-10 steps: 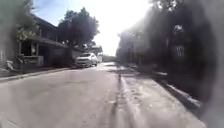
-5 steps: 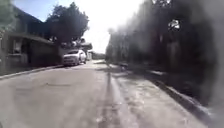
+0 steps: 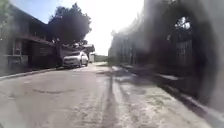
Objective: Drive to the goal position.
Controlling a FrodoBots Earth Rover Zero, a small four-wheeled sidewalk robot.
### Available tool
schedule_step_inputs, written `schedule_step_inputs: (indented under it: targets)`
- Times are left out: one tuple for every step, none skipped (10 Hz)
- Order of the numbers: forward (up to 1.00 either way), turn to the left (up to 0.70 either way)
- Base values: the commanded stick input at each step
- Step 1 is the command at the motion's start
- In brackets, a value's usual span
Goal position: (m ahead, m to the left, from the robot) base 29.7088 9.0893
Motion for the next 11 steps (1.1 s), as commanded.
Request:
schedule_step_inputs:
  targets:
    - [1.0, 0.0]
    - [1.0, 0.0]
    - [1.0, 0.0]
    - [1.0, 0.0]
    - [1.0, 0.0]
    - [1.0, 0.0]
    - [1.0, 0.0]
    - [1.0, 0.0]
    - [1.0, 0.0]
    - [1.0, 0.0]
    - [1.0, 0.0]
